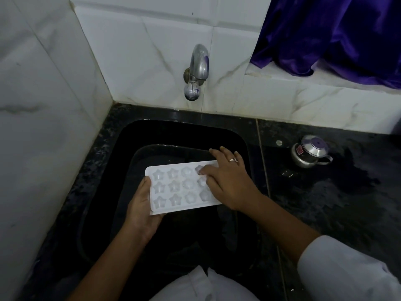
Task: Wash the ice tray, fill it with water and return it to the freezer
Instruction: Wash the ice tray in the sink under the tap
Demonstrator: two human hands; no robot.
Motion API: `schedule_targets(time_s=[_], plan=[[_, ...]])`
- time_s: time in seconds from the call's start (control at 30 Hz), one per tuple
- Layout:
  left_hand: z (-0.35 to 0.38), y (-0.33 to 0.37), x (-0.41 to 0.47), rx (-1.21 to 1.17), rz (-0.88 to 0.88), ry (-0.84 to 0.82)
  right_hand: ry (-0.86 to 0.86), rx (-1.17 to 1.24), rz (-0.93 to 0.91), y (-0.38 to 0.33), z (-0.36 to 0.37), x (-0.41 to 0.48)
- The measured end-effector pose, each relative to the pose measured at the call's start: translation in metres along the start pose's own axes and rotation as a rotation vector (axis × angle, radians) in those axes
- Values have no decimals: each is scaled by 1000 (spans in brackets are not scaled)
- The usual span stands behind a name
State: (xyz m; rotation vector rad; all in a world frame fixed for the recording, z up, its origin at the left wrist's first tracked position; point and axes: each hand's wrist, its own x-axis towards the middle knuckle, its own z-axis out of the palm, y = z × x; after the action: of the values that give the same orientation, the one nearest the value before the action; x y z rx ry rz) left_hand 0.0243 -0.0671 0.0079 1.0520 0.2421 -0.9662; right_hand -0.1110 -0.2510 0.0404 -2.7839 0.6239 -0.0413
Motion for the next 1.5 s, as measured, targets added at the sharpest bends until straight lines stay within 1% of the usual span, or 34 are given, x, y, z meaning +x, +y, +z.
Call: schedule_targets(time_s=[0.1,0.2,0.27,0.4,0.53,0.67,0.77,0.83,0.97,1.1,1.23,1.33,1.4,1.5], plan=[[6,-1,0,0,-8,-3,2,20,42,-7,-5,10],[5,0,3,-2,7,2,-12,-54,-26,-12,1,8],[-1,1,3,1,16,9,9,-51,-46,-3,0,4],[0,-4,1,20,1,-7,16,5,5,-9,-2,8],[-7,-4,0,-6,3,15,14,-74,-76,-6,7,-2],[-4,-4,-2,-24,-10,11,37,-15,-21,-5,1,4],[0,-4,-3,-41,-2,22,24,-77,-58,-16,6,3],[-3,-1,-4,-35,10,20,25,-64,-75,-8,3,-1],[0,-2,-8,-21,10,23,44,-6,-13,-9,0,4],[5,-1,-11,-25,13,45,38,-59,-64,-12,8,-3],[4,-2,-13,-8,12,41,63,24,-7,-5,-1,0],[6,-4,-12,-5,14,40,55,-46,-39,-17,5,-2],[5,-3,-12,-21,10,49,45,-51,-61,-10,6,-9],[7,-5,-13,-18,-2,19,62,8,-4,1,1,-9]])
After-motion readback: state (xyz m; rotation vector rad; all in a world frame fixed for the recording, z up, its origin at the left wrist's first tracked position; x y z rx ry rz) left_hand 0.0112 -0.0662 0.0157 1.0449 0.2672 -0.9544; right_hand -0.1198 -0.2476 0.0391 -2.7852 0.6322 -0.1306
